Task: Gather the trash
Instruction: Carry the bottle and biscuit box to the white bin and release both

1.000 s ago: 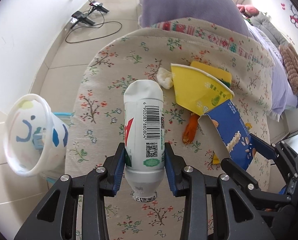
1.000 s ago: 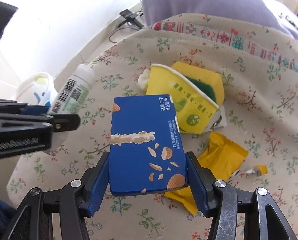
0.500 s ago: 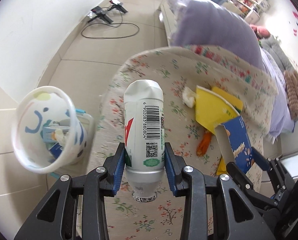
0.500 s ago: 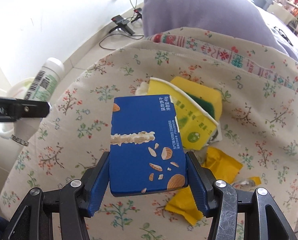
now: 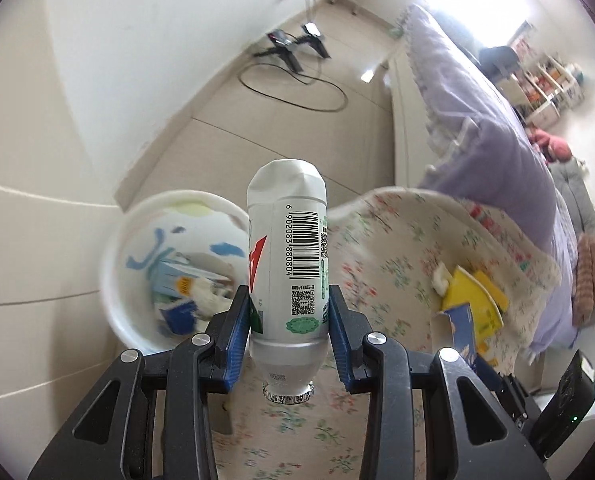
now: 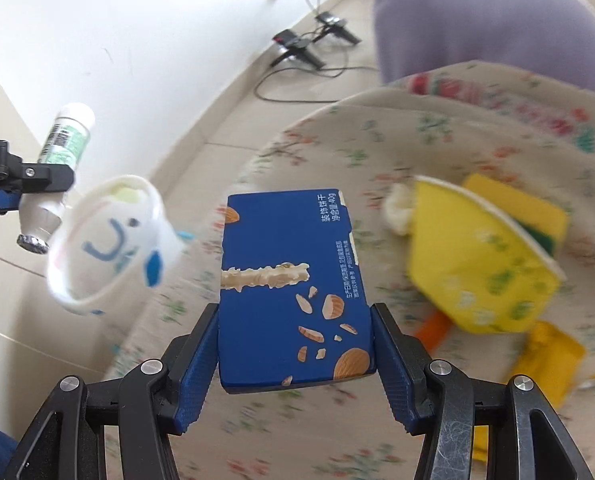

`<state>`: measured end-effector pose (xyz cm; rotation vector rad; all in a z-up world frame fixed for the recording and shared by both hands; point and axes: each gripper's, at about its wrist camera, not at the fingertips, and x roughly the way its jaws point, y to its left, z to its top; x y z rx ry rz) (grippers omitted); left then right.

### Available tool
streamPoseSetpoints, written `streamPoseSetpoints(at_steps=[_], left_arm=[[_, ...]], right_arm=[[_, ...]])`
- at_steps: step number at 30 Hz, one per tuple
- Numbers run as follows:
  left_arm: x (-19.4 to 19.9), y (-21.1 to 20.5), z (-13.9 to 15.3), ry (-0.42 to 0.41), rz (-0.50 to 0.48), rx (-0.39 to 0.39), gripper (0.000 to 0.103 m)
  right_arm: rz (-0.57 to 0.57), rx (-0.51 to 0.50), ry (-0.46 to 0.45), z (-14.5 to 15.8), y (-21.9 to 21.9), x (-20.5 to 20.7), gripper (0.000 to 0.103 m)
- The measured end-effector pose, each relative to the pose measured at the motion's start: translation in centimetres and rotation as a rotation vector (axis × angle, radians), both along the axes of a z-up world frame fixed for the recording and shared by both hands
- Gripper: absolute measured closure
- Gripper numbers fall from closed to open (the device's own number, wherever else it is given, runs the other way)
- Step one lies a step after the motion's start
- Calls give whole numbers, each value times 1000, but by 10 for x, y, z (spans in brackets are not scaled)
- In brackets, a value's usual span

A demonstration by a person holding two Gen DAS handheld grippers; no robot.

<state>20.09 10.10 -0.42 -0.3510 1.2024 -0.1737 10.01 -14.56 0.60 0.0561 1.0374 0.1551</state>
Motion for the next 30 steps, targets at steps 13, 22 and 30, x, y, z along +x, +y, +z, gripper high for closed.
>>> streamPoseSetpoints(at_steps=[13,22,30], left_arm=[[21,57,-31,103,100,5,64],[27,68,-46,166,163,16,62],[25,78,-37,143,206,-20,60]], right_arm=[[96,174,47,-19,87,44,41],[129,243,92,-39,128,71,40],[158,270,126,-62,148,89,40]])
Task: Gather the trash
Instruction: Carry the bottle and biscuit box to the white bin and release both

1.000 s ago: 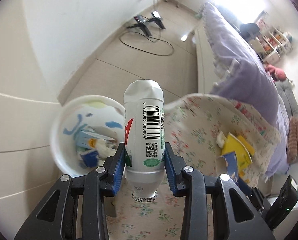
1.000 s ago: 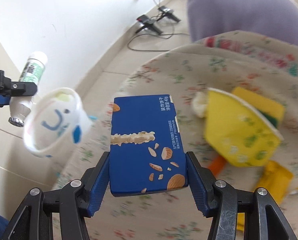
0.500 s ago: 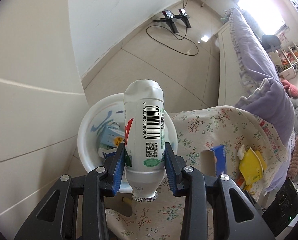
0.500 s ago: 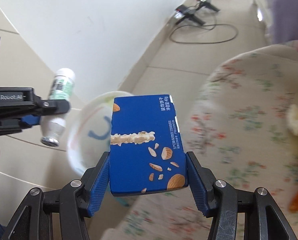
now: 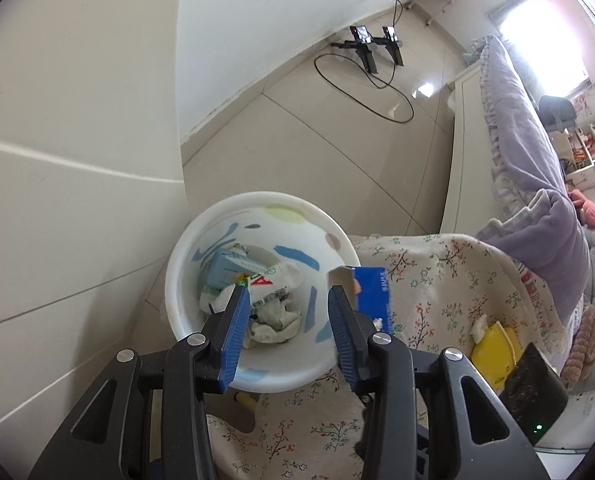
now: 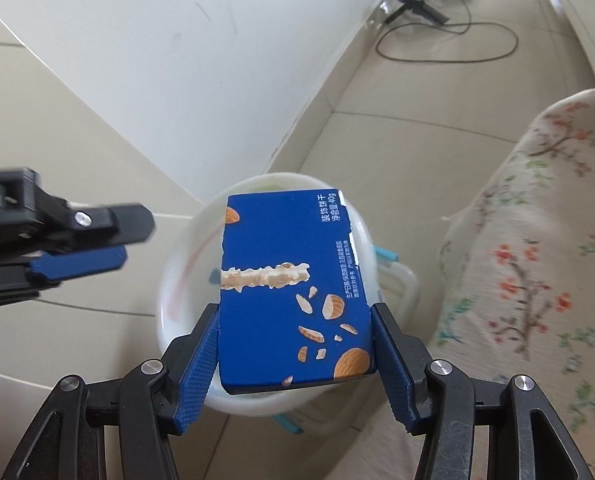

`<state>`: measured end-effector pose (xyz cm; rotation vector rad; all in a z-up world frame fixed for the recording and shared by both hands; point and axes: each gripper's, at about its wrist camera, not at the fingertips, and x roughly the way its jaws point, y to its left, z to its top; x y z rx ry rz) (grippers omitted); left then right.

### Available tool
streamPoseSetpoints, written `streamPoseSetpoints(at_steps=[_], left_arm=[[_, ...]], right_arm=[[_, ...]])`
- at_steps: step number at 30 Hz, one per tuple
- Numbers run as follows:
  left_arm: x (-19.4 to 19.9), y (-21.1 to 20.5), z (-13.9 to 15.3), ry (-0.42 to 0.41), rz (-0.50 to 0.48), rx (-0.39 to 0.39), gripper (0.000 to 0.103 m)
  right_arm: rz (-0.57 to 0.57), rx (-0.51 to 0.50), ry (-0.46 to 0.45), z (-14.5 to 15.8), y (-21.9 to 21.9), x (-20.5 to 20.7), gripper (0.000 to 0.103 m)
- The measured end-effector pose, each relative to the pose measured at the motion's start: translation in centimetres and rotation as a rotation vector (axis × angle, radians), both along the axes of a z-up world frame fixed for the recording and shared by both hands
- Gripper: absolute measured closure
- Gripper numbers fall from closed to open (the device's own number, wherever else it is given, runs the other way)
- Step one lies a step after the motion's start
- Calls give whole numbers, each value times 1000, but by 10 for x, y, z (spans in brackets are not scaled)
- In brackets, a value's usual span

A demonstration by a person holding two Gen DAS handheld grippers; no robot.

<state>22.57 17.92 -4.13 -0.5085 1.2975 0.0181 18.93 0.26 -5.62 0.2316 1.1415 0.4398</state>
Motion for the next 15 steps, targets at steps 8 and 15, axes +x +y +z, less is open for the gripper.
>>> streamPoseSetpoints(at_steps=[8,15], left_arm=[[0,5,2,-7,22,-8,60],[-1,-10,4,-13,-21,-1,60]], right_arm=[[3,44,33,-12,15,11,33],[-20,23,23,-3,-10,-3,33]])
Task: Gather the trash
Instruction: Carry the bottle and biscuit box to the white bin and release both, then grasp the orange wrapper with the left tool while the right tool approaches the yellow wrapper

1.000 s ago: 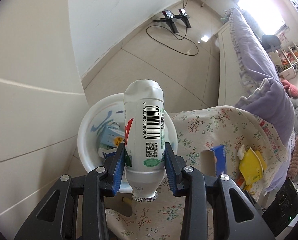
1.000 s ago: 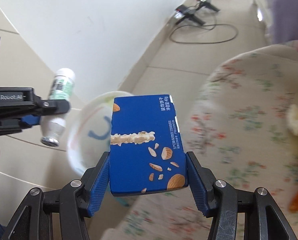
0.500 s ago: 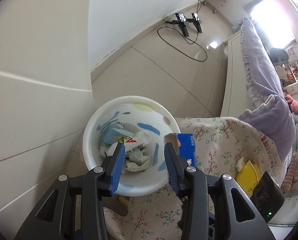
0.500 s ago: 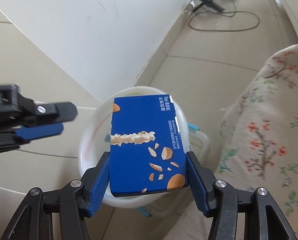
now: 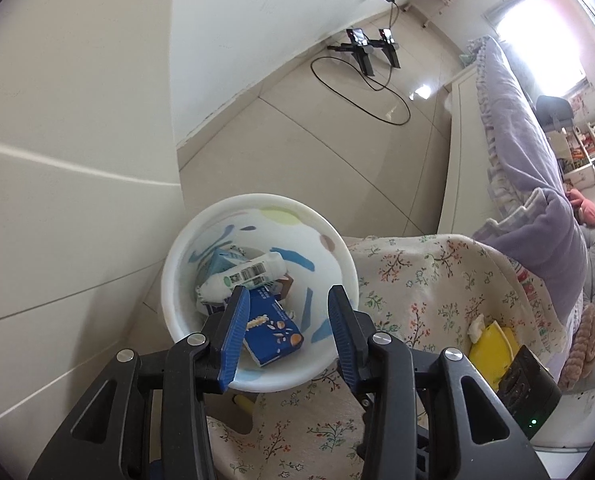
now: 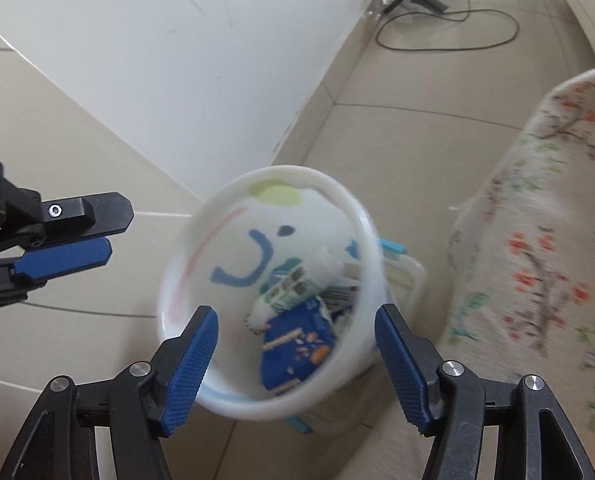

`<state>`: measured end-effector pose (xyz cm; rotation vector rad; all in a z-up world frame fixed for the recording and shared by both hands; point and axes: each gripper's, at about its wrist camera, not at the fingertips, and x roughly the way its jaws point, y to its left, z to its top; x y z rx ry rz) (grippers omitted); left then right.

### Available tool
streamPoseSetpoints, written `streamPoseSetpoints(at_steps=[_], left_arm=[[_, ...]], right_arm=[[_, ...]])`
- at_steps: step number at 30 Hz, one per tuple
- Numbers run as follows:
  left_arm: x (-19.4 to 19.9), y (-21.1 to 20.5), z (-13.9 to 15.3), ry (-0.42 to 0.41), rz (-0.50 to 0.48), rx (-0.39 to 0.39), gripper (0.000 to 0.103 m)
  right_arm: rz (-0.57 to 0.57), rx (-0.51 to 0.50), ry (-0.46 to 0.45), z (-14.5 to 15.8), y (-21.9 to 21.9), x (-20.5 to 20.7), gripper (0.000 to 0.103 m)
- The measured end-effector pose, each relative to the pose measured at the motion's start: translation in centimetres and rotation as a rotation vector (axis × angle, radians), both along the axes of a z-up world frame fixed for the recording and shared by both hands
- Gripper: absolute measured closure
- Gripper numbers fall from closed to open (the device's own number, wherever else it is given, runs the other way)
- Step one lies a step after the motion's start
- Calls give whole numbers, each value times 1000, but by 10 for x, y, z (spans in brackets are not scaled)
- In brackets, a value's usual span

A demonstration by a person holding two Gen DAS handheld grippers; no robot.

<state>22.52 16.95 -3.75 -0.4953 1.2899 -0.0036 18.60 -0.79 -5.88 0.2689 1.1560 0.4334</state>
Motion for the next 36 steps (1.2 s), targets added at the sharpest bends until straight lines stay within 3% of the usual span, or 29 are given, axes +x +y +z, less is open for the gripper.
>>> streamPoseSetpoints(at_steps=[11,21,25,29,36], left_arm=[[-2,-48,4,-18,-86,-29,60],[-13,-150,3,-32,-317,-54,60],[-23,-195,-1,-32,-403,-43,59],[-32,-236,-5,-36,-480,-36,59],[-54,-312,-13,-72,-643,13,59]], right_arm=[[-77,-66,-40,41,-86,-35,33],[-258,-203,-35,84,-228,-76,29],[-363,-235,2,82,-284,-94,27],[-528,-142,91,63,-343,-110,27],[-570,-89,201,32,-365,-121,27]])
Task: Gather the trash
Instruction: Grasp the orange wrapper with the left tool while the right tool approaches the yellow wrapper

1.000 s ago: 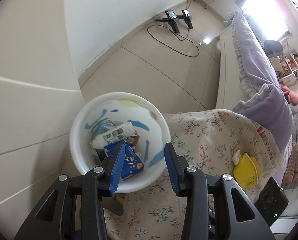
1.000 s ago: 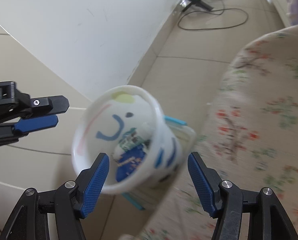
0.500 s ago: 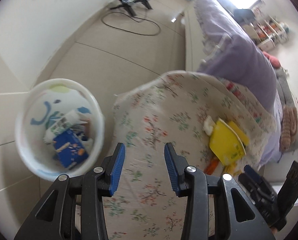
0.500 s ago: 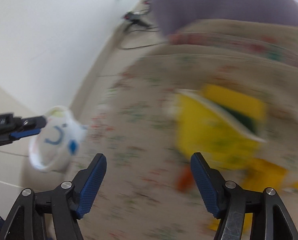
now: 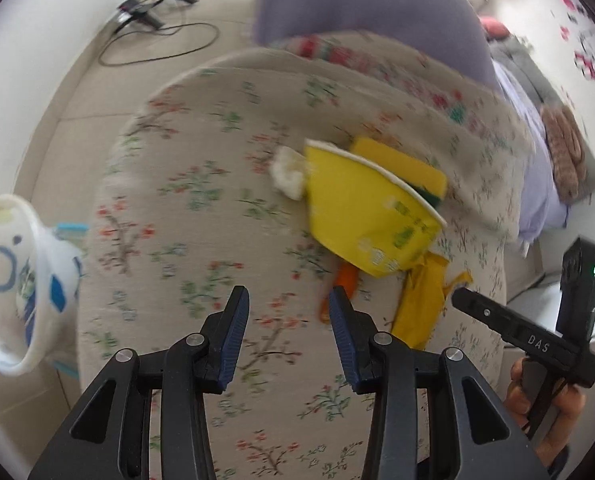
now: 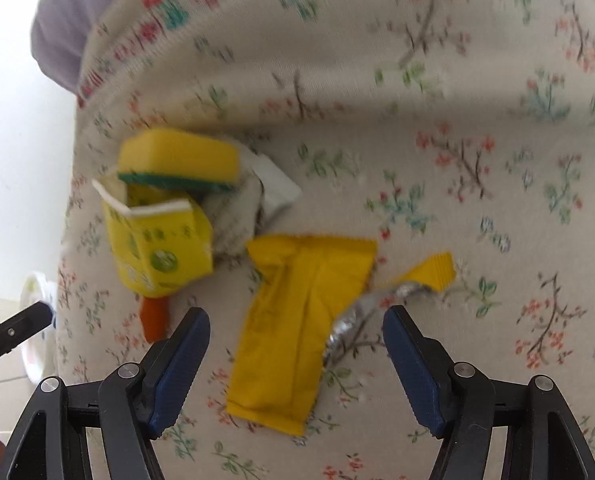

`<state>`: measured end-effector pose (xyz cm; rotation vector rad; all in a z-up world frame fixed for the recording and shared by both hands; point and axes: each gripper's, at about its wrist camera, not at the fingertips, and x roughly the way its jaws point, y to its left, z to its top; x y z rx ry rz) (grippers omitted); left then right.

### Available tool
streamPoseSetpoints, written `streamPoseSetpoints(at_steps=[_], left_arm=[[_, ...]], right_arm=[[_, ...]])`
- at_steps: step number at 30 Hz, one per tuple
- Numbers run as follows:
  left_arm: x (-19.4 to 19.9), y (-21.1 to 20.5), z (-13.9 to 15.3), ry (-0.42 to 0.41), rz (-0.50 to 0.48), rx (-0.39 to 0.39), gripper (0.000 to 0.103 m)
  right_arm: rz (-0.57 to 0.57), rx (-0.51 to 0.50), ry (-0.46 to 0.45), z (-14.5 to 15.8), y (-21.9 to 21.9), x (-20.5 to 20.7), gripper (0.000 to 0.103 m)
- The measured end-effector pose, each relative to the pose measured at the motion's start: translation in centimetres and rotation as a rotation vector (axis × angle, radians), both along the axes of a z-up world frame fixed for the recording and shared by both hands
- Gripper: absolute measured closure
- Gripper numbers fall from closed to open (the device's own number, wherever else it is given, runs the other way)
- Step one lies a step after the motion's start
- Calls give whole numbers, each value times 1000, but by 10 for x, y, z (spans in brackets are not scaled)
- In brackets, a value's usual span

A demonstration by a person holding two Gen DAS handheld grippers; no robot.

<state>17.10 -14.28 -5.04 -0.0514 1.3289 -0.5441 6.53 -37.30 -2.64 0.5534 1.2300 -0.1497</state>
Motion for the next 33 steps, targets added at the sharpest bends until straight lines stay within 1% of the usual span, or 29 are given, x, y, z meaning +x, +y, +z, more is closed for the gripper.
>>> streamPoseSetpoints(at_steps=[3,4,6,8,10,11,12,13,14,18,25,30,33], left_arm=[[-17,-43,-16,-14,-120,67,59],[-21,-52,-21,-19,-142,84,59],[-27,-68,-32,-35,-174,137,59],[-27,-77,-41,-49,-182,176,59],[-24,-81,-46,-55,-174,188,59],[-21,-81,-48,-55,-167,181,60],[-19,-81,-48,-60,-161,167,64],[-17,-80,-48,-67,-161,154,73],[-16,-82,-49,-66,-169,150,86],[-14,-79,-46,-39,-172,103,88],[-23,-56,-29,-14,-200,28,88],[-39,-46,-14,-9,-212,9,89],[-45,-36,-6,-9,-210,-5,89]], right_arm=[[-9,20,35,-12,-3,-3,27],[-12,21,40,-13,-4,-3,27],[-17,24,44,-15,-3,-3,27],[-22,34,45,-16,-5,-3,27],[-28,45,43,-16,-8,-1,27],[-30,50,43,-17,-8,-1,27],[-29,54,47,-19,-8,0,27],[-28,57,51,-20,-9,-1,27],[-27,60,55,-23,-11,-3,27],[-22,67,73,-35,-10,-7,27],[-31,60,82,-41,0,-6,27],[-36,1,69,-43,16,0,27],[-29,-44,57,-43,25,2,35]])
